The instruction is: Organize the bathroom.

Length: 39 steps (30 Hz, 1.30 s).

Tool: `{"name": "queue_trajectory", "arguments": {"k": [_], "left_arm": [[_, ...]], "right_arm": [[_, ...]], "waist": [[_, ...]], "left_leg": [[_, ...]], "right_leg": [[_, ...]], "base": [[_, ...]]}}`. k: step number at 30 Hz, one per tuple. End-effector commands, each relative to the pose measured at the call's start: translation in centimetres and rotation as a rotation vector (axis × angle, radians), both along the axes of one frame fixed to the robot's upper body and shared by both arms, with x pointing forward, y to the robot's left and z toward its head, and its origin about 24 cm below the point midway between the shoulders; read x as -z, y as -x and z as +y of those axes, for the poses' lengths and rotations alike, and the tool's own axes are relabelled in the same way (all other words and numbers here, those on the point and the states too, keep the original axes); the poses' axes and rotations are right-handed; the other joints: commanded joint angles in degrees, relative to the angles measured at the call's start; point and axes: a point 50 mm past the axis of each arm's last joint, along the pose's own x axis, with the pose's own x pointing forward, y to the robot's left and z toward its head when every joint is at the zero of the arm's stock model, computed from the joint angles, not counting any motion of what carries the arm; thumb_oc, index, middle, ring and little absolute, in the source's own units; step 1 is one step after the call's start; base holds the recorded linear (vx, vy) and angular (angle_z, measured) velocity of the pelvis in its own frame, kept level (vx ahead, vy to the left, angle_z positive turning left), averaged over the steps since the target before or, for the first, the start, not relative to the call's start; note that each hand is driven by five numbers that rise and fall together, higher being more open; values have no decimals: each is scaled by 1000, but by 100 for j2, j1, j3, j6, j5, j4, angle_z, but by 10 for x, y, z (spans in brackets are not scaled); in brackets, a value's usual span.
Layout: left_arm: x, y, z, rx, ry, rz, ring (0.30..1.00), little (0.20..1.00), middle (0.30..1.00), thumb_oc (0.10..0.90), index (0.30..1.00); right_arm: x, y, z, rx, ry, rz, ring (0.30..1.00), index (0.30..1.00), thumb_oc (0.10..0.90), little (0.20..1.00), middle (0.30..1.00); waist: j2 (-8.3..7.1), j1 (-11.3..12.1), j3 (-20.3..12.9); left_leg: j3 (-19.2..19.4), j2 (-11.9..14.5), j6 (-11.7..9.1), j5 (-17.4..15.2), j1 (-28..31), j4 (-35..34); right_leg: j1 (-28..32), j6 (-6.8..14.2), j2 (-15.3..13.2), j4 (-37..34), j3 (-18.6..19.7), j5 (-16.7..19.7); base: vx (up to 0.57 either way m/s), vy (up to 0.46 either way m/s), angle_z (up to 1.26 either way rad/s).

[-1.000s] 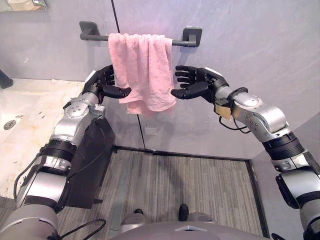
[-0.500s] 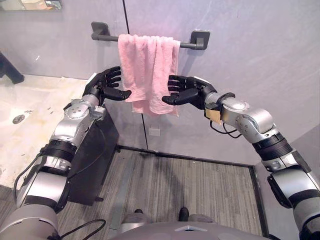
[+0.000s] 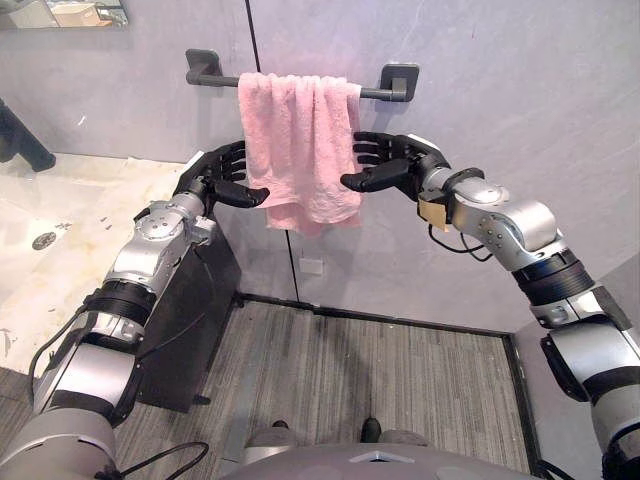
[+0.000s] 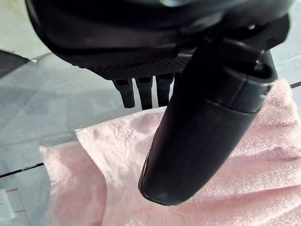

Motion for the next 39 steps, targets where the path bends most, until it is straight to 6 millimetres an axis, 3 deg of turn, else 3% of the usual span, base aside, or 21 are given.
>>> {"name": "queue_trajectory", "arguments": {"k": [1,10,24,39], "left_arm": [[-57,-15,-7,34,-67,-217,900,900,900,800,900],[-54,-11,2,7,-76,-212,900,900,900,800,900],[-50,-17,-9,7,-87,-199,900,900,900,800,900],[-53,-22,-21,40,-79,-204,900,900,900,800,900]], "right_arm": [[-67,-7,-11,47,27,-273,900,900,800,900,900],[-74,-2,-27,51,21,-290,900,900,800,900,900],[-44,-10,-1,-6,1,-192,900,900,800,900,900],[-54,-29,-23,176,119,-229,900,900,800,900,900]], "waist": [[139,133,-840],[152,68,-833],[225,139,-847],[227,265,-884]], "left_leg": [[226,452,-405,931,-905,-339],[271,455,-396,921,-867,-361],[194,444,-426,925,-796,-346],[81,375,-441,880,-693,-341]], "right_leg": [[332,370,-159,417,-15,-929],[340,371,-152,426,18,-945],[451,365,-164,376,-44,-918],[525,401,-170,368,-131,-896]], "base": [[44,7,-1],[12,3,0],[37,12,0],[33,0,2]]}}
